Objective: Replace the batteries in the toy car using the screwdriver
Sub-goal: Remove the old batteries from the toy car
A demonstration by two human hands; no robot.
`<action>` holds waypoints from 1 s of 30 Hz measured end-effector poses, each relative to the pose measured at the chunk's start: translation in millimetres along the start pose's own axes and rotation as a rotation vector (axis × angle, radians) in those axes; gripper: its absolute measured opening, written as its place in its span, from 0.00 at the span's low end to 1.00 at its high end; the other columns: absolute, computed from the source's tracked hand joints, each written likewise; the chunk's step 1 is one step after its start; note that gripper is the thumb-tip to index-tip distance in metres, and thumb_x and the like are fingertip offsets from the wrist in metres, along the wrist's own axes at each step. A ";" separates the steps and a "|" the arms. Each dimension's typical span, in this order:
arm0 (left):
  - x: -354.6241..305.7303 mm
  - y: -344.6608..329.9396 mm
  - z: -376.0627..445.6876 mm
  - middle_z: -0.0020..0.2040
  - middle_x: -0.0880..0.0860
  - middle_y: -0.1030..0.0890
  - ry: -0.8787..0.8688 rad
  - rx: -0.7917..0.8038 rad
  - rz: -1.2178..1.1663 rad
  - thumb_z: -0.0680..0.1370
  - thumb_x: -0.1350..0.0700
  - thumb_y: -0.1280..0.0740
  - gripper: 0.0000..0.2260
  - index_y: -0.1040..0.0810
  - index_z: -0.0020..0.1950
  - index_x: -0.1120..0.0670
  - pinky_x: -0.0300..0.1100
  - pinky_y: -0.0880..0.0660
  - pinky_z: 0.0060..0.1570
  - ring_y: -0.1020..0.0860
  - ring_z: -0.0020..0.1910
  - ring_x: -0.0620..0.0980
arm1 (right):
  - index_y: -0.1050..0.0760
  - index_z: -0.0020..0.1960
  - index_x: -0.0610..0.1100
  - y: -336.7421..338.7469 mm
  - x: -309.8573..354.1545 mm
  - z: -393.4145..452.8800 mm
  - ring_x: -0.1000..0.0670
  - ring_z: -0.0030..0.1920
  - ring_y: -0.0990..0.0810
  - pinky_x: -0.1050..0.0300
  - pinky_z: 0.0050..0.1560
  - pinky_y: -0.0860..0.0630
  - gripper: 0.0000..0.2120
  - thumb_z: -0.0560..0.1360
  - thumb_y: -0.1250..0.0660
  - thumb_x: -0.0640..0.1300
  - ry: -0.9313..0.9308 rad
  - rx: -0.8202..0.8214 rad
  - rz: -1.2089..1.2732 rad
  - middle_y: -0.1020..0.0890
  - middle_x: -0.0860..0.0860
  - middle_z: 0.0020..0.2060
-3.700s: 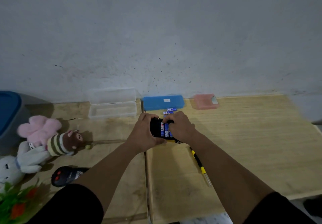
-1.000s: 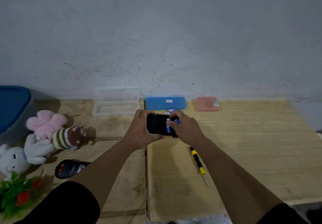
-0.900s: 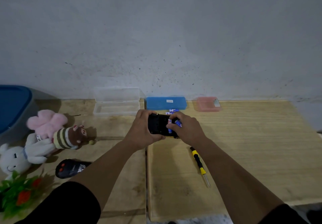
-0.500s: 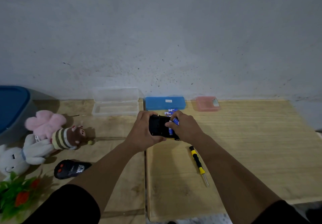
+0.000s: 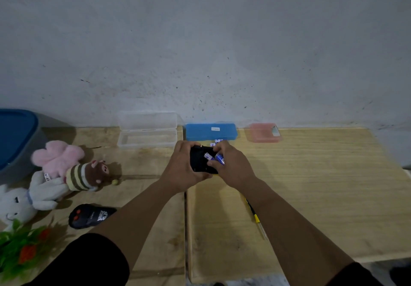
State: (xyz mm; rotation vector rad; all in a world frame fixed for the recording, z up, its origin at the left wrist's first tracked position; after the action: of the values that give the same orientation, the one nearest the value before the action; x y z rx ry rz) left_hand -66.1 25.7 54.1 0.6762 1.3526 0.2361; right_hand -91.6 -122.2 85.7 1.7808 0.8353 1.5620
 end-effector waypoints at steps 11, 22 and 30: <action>6.0 6.0 1.4 0.60 0.50 0.34 0.000 0.028 0.031 0.60 0.54 0.19 0.38 0.33 0.66 0.54 0.25 0.34 0.51 0.31 0.55 0.44 | 0.31 0.55 0.44 -4.6 1.9 3.3 0.49 0.45 0.24 0.56 0.43 0.27 0.10 0.78 0.37 0.48 0.039 0.035 -0.026 0.23 0.46 0.48; 13.2 31.4 6.7 0.61 0.51 0.34 0.005 0.083 0.056 0.61 0.53 0.19 0.37 0.33 0.66 0.53 0.31 0.33 0.54 0.31 0.56 0.44 | 0.51 0.74 0.63 5.1 -11.7 -9.1 0.44 0.53 0.22 0.52 0.51 0.24 0.39 0.71 0.32 0.59 -0.026 0.113 -0.118 0.23 0.47 0.61; 4.7 41.8 9.4 0.59 0.48 0.35 -0.115 0.219 0.101 0.62 0.55 0.20 0.37 0.33 0.66 0.52 0.28 0.34 0.53 0.32 0.56 0.43 | 0.54 0.76 0.57 -12.1 -1.6 -13.6 0.43 0.54 0.23 0.53 0.50 0.27 0.43 0.70 0.34 0.63 -0.045 0.133 -0.330 0.23 0.46 0.60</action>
State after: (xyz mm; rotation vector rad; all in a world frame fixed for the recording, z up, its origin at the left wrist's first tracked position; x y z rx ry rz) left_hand -46.9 58.2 74.8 0.9293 1.2458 0.1286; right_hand -105.9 -115.5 76.6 1.6599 1.1679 1.2735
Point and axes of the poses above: each hand's wrist, its own z-axis towards the middle knuckle, its own y-axis out of the back of the hand, x = y × z, the point moved 2 cm from there along z, towards the middle knuckle
